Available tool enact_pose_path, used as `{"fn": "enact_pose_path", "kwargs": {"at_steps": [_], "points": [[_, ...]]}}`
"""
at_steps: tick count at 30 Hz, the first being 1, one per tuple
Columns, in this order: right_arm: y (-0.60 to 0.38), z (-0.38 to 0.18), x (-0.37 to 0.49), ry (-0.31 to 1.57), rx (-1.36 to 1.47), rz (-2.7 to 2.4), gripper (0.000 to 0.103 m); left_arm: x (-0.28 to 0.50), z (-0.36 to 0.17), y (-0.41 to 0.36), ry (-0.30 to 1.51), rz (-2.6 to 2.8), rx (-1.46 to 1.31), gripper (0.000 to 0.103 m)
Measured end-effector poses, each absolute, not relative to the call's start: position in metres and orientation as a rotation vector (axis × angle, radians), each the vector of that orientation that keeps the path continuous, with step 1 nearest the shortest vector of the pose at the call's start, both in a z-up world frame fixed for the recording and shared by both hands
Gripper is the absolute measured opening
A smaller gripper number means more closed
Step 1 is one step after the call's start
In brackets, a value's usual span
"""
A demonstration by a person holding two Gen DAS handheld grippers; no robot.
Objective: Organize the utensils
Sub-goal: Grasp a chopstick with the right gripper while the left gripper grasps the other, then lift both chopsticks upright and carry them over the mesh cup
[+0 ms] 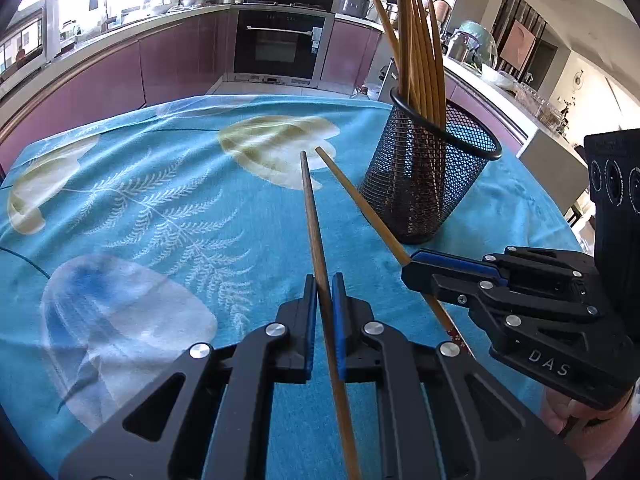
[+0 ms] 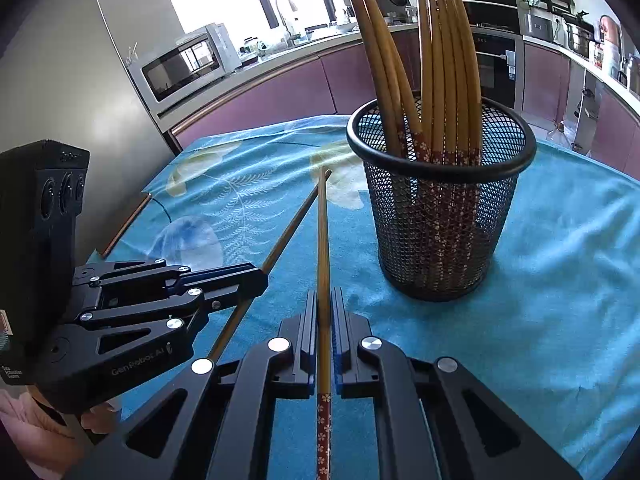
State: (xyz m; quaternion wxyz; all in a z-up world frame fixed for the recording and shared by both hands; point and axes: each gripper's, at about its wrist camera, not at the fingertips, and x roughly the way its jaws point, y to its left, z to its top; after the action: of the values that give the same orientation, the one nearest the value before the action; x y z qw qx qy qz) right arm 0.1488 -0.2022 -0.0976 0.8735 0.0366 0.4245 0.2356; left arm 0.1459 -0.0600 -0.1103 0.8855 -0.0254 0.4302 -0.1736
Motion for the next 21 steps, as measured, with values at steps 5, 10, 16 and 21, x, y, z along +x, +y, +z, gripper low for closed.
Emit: {"fn": "enact_pose_path", "kwargs": {"at_steps": [5,10,16,21], "points": [[-0.204,-0.093,0.143,0.867,0.086,0.503,0.006,0.141,-0.104,-0.058,0.882,-0.363,-0.061,0.008],[-0.204,-0.089,0.138,0.847,0.091,0.522,0.006,0.136,-0.099,-0.056,0.869,-0.368,-0.066,0.008],[-0.206,-0.082,0.132,0.822,0.094,0.533,0.006,0.131,-0.093,-0.054,0.856,-0.372,-0.072,0.008],[-0.206,-0.077,0.128,0.804,0.095,0.541,0.006,0.127,-0.087,-0.053,0.842,-0.377,-0.075,0.008]]}}
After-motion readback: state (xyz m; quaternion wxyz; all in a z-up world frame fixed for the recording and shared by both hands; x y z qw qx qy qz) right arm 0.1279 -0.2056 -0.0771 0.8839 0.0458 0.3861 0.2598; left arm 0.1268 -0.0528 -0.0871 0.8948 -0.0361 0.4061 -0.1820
